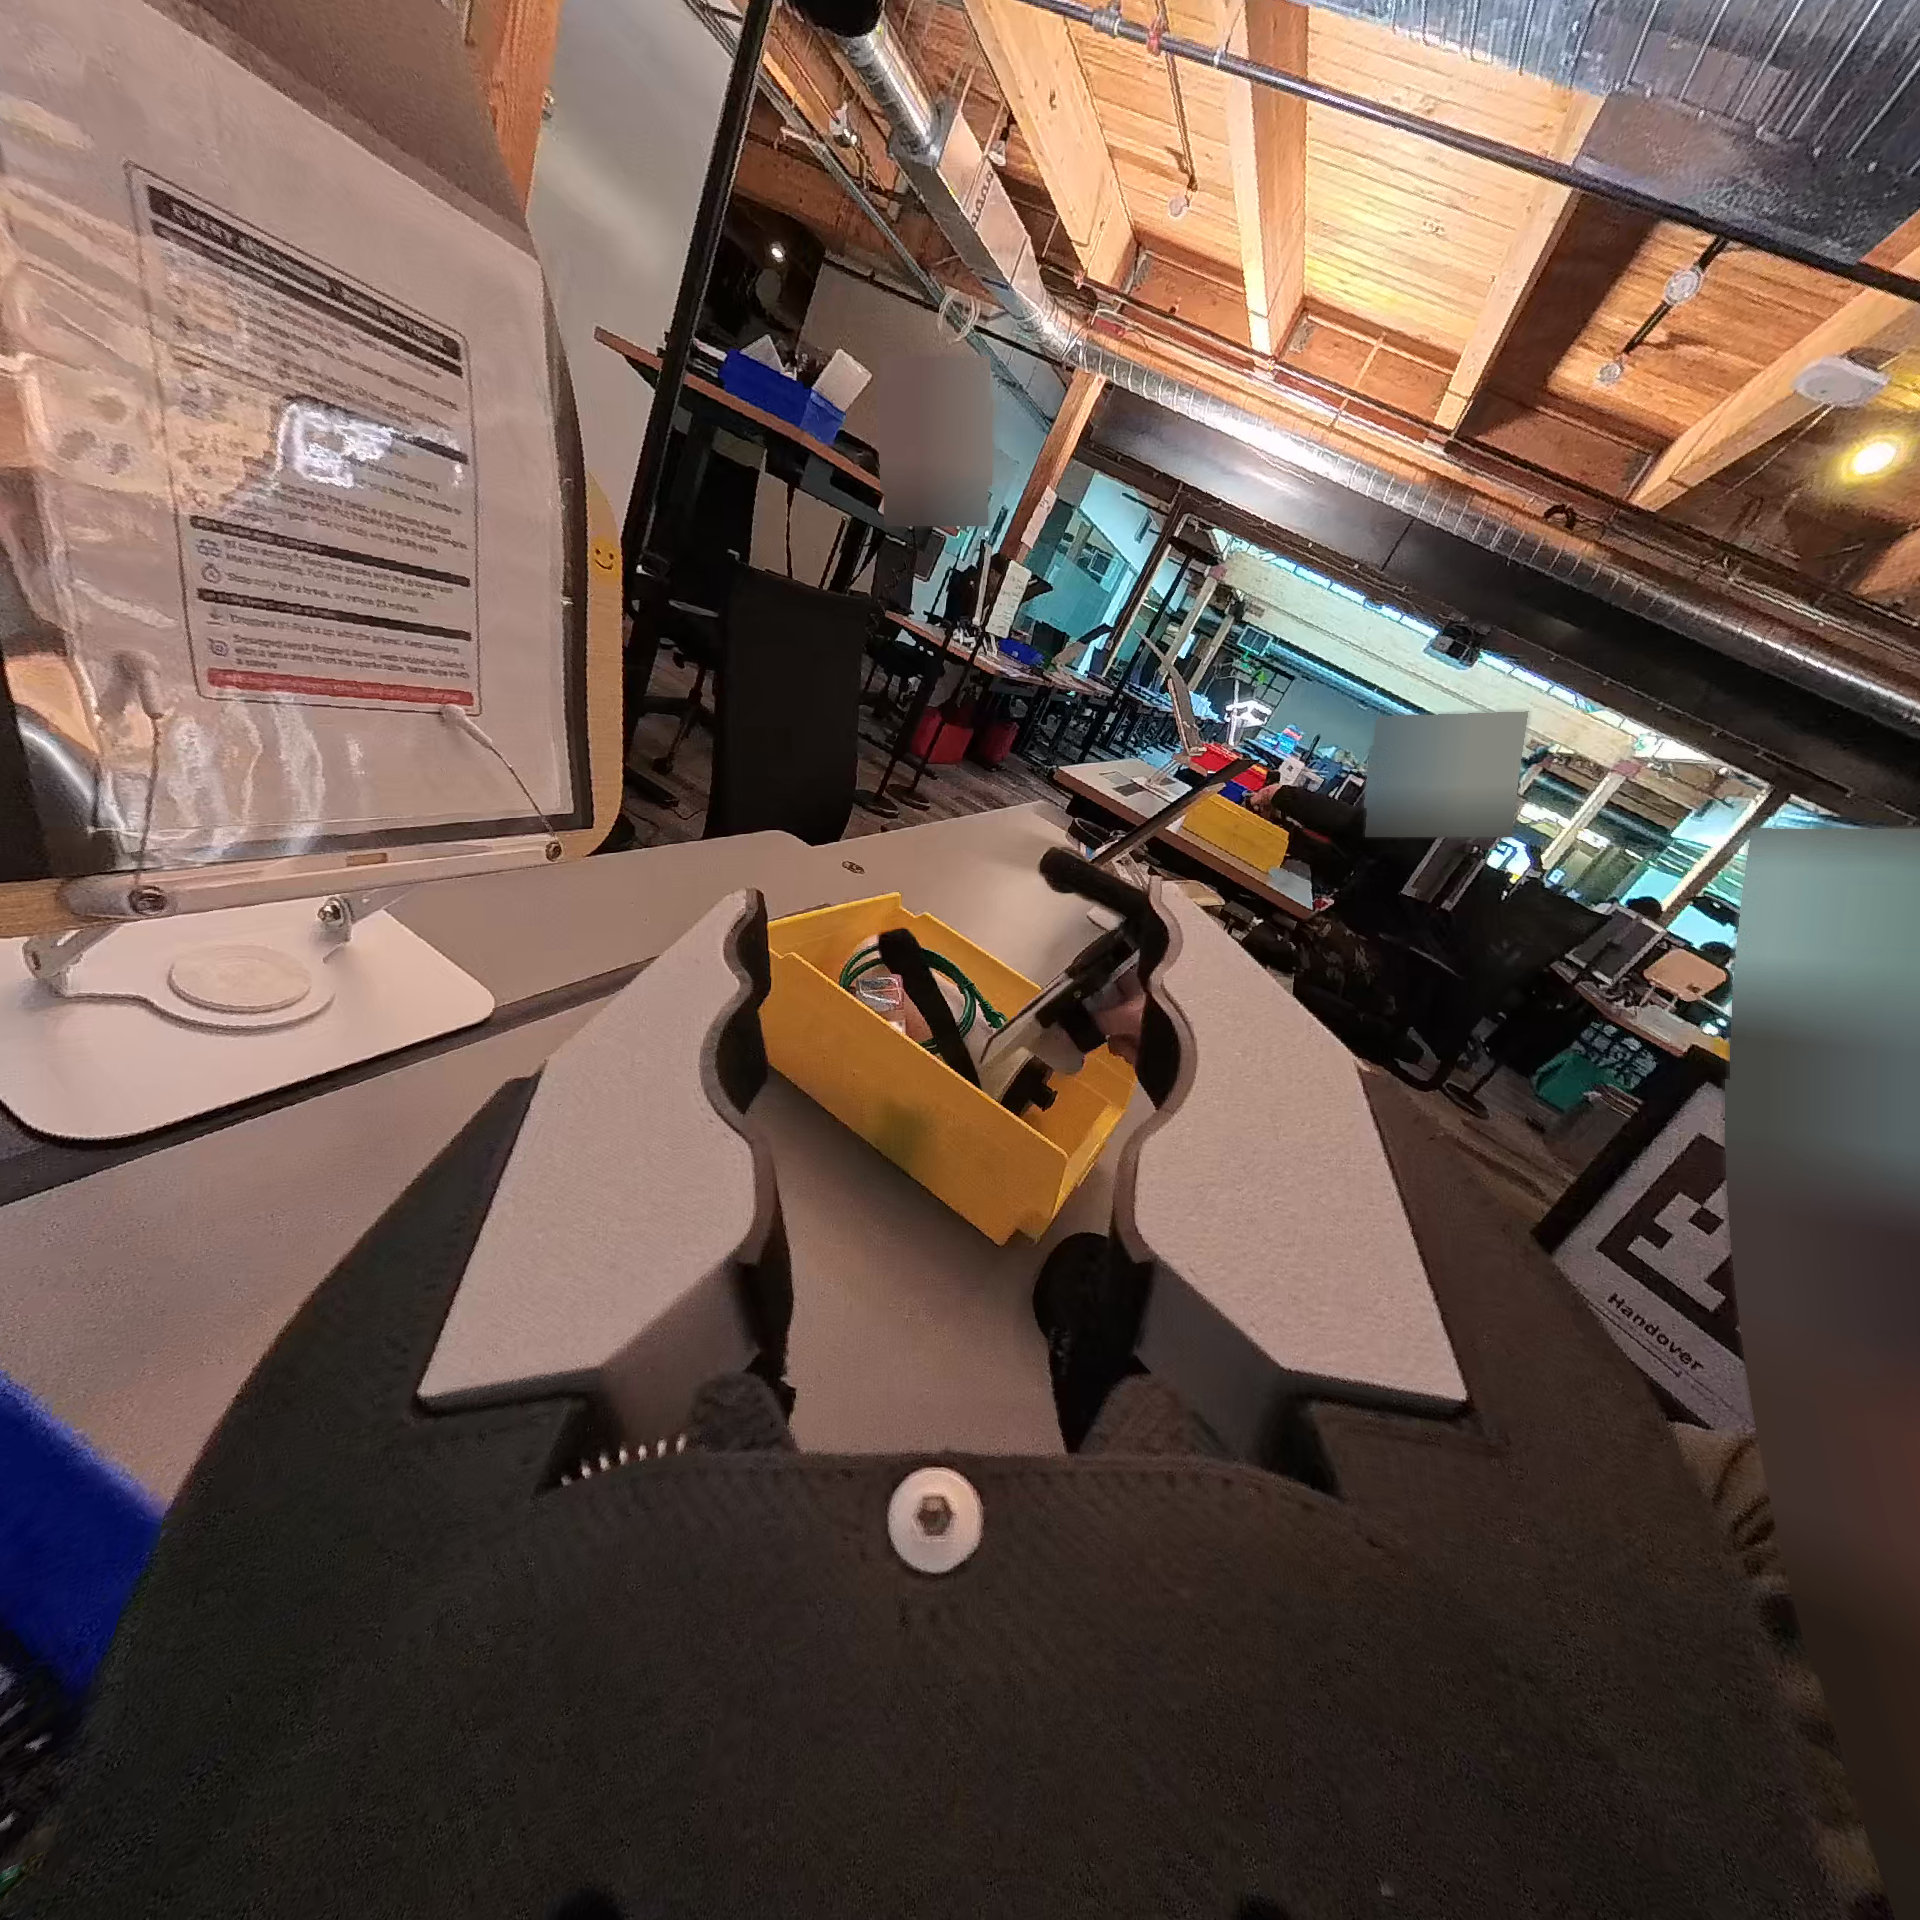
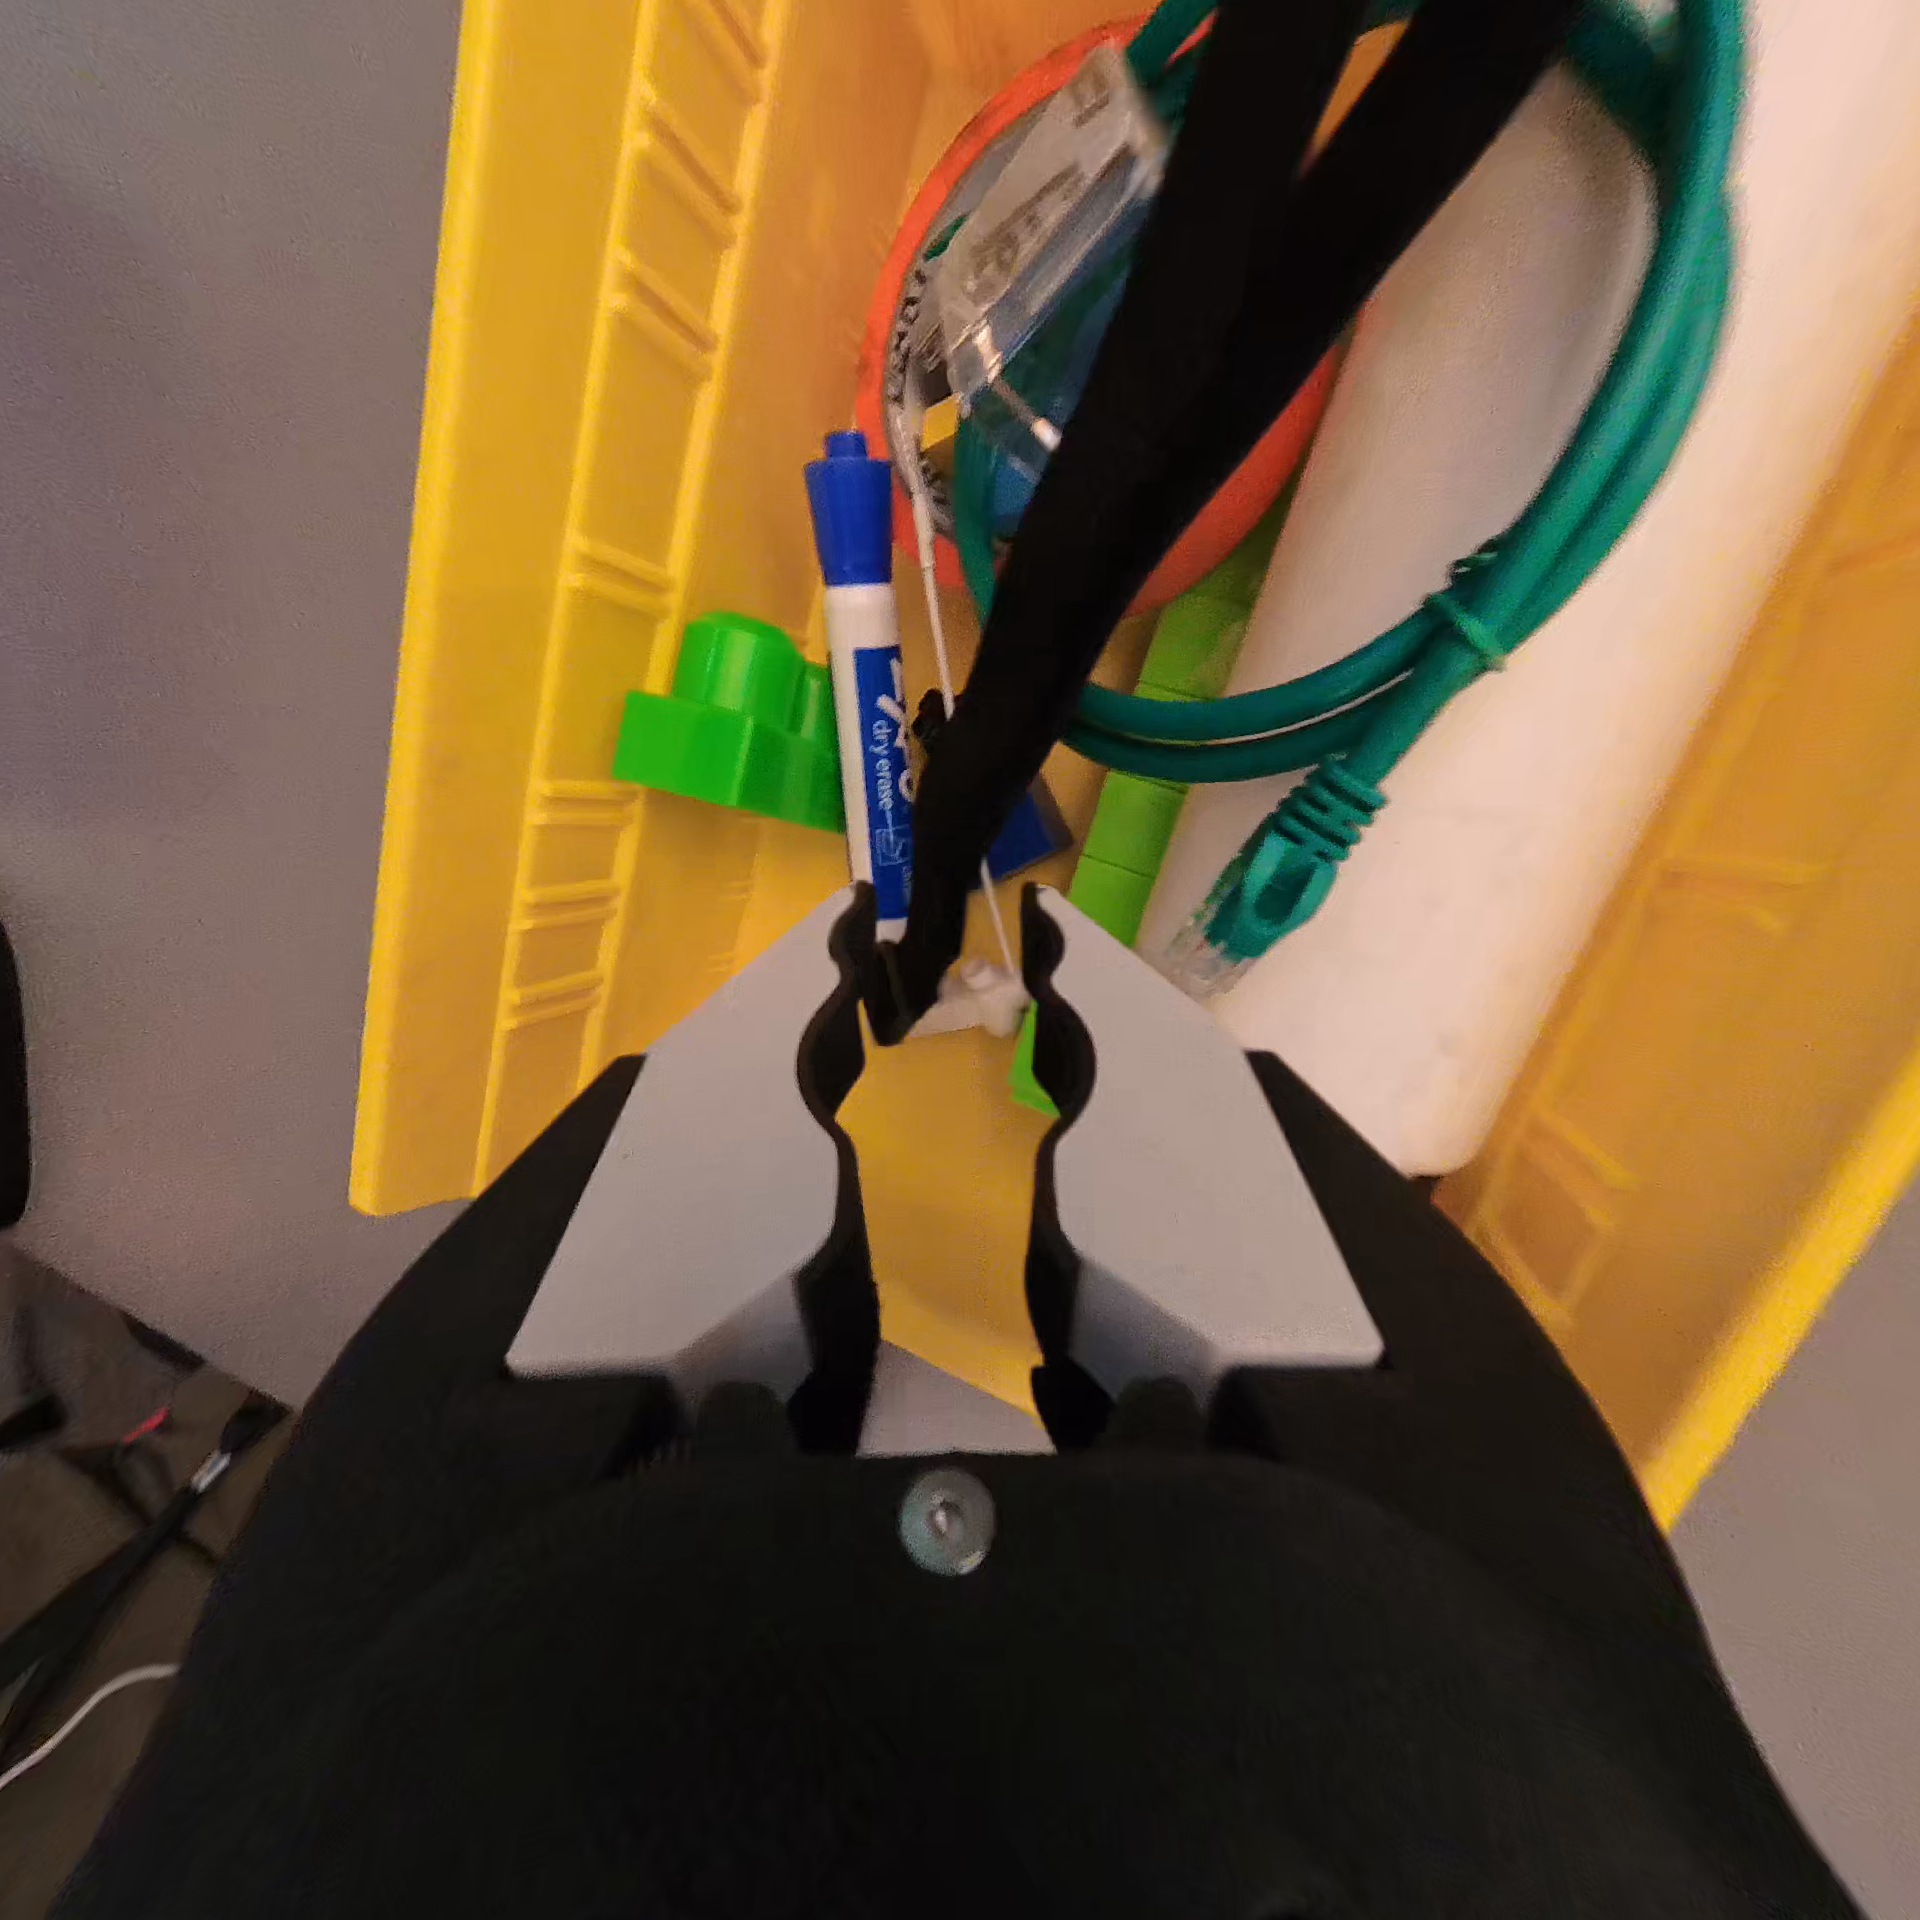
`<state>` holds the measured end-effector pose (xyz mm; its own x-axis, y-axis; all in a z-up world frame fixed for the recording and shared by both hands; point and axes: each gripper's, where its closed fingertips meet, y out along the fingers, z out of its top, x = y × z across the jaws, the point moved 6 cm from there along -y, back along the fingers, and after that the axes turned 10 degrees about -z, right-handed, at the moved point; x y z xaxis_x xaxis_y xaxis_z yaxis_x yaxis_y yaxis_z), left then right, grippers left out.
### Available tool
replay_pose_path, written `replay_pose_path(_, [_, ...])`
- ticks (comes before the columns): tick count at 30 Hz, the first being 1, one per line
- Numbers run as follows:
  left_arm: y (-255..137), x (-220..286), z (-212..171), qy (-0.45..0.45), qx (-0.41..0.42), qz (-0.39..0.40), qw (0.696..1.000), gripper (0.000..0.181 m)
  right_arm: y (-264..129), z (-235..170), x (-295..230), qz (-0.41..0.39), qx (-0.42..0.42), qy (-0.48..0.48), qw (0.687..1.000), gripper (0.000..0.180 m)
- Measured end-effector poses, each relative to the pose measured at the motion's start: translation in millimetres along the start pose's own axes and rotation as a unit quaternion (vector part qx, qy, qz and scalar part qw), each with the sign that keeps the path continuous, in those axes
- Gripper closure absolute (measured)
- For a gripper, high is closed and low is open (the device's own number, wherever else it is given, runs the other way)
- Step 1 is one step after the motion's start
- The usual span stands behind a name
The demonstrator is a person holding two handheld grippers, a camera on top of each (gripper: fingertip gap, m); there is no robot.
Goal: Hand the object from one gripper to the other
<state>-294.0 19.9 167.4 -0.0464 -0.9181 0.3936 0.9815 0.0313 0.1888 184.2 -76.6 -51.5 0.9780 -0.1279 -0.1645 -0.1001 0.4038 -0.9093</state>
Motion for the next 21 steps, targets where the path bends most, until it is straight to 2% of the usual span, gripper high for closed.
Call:
replay_pose_path(3, [-13.7, -4.0, 4.0, 0.011, -0.005, 0.028, 1.0, 0.11, -16.0, 6.7, 2.8, -0.014, 0.043, 0.015, 0.999, 0.148])
replay_pose_path(6, [-40.1, -26.4, -0.2, 0.046, -0.061, 0.147, 0.986, 0.108, -40.1, 15.8, 1.1, -0.03, 0.111, 0.006, 0.993, 0.147])
replay_pose_path(7, [-52.9, -38.6, -5.3, 0.055, -0.098, 0.207, 0.972, 0.108, -48.4, 19.1, -1.9, -0.028, 0.135, 0.001, 0.99, 0.147])
replay_pose_path(9, [-83.3, -64.8, -20.4, 0.055, -0.191, 0.329, 0.923, 0.117, -63.2, 26.0, -7.5, -0.028, 0.18, -0.004, 0.983, 0.147])
replay_pose_path(11, [-107.8, -86.3, -37.4, 0.021, -0.265, 0.4, 0.877, 0.127, -73.4, 32.4, -12.1, -0.033, 0.214, -0.009, 0.976, 0.147])
replay_pose_path(15, [-128.9, -119.9, -72.5, -0.091, -0.347, 0.437, 0.824, 0.137, -78.0, 40.6, -18.9, -0.046, 0.242, -0.03, 0.969, 0.148])
replay_pose_path(18, [-135.7, -145.2, -92.4, -0.107, -0.404, 0.466, 0.78, 0.143, -72.7, 41.0, -19.7, -0.057, 0.228, -0.039, 0.971, 0.148])
replay_pose_path(21, [-137.4, -158.8, -117.6, -0.127, -0.475, 0.454, 0.743, 0.144, -66.6, 40.1, -20.0, -0.058, 0.213, -0.047, 0.974, 0.148])
